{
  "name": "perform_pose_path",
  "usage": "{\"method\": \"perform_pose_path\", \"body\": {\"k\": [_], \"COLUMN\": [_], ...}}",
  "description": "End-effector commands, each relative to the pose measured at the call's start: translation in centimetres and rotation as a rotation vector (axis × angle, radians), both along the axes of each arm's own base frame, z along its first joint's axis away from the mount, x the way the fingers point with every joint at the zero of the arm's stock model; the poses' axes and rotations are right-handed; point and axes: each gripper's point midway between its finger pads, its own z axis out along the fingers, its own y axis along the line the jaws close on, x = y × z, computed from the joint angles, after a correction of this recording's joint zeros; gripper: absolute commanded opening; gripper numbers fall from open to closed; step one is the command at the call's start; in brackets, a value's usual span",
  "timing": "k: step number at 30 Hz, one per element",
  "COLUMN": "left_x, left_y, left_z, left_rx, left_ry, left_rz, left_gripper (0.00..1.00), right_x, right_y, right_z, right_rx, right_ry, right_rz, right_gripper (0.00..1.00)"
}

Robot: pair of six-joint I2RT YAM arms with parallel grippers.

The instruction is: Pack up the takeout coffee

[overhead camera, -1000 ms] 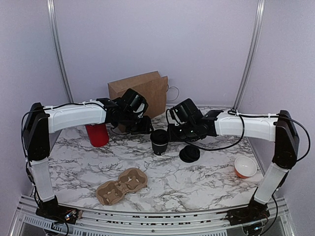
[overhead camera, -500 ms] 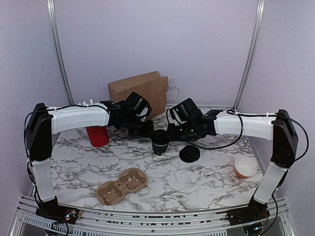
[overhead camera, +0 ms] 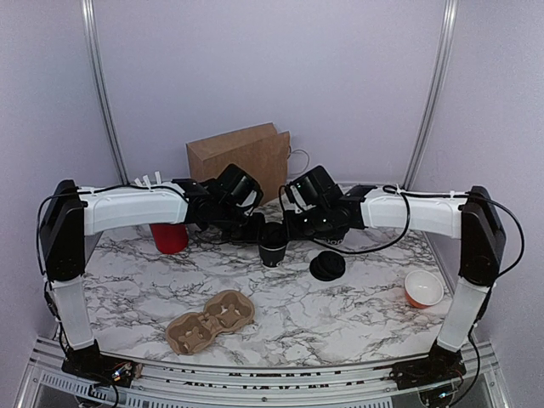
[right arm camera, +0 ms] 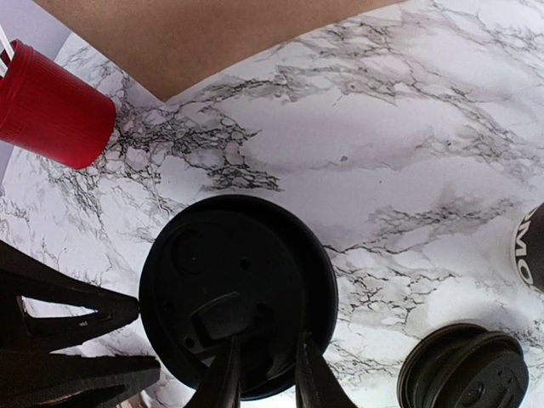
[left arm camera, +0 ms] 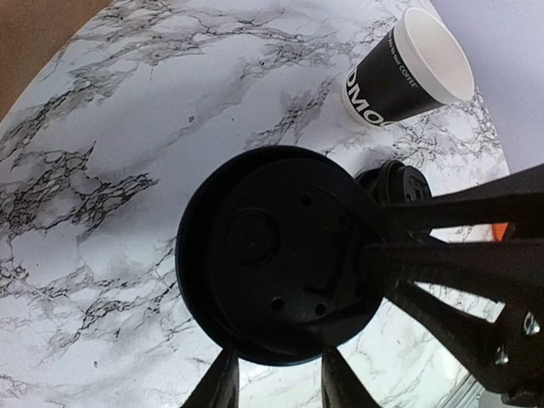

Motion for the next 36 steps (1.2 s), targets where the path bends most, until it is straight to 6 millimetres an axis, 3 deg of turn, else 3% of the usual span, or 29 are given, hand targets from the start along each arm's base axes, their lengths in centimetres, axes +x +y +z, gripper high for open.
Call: {"method": "perform_pose_path", "body": {"k": [1,9,18,29,36], "left_x": [-0.4,-0.1,1.4,2.6,3.3], "left_y": [0.7,2.1,3.4,3.7,3.0], "left_z": [2.8,5.3,2.2,0.5,0.6], "left_rx": [-0.043,-0.051,-0.003,0.032,0.023], "left_ry": [-0.039,-0.095,-0.037,-0.033,-0.048], "left_rz": [0.023,0.069,0.088,0.084,0.077], "left_gripper": [0.33,0.34,0.34,0.34,0.33], "right_x": [0.5,1.0,1.0,1.4,2.0], "right_y": [0.4,1.2,3.2,3.6,0.9], "right_z": [0.1,0.5,1.1,3.1,4.6], "right_rx": [-0.03,-0.055,-0.089,-0.063,0.023], "right_ry": [0.001,-0.019,-0.058,-0.091,-0.087], "right_rz": [0.036,0.08,0.171,0.166,0.056], "right_gripper": [0.18,0.11,0.08,0.29,0.29]}}
